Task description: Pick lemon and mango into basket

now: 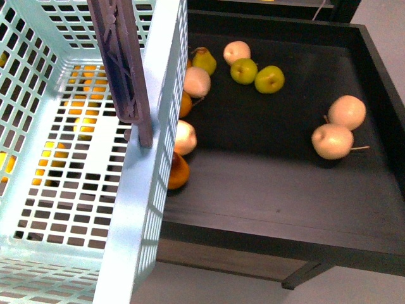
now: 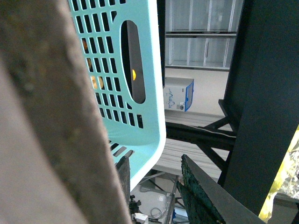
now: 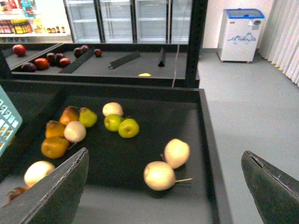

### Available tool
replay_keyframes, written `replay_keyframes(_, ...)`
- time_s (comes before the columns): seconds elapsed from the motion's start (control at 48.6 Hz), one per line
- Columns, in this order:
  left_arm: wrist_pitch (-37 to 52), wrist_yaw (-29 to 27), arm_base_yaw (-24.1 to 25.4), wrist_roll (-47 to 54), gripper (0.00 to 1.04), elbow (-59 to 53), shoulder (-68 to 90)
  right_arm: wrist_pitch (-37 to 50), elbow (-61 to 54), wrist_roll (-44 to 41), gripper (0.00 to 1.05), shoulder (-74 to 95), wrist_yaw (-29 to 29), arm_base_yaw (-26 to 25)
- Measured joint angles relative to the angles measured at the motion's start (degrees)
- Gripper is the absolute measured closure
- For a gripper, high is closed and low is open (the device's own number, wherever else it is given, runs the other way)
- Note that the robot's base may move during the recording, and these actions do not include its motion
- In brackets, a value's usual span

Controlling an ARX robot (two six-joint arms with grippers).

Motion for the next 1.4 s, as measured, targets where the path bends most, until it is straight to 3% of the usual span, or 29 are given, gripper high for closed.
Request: replay_keyframes(1.4, 0.0, 0.17, 0.04, 0.04, 0.73, 0.0, -0.02, 0.0, 0.0, 0.15, 0.09, 0.02, -0.13, -0.02)
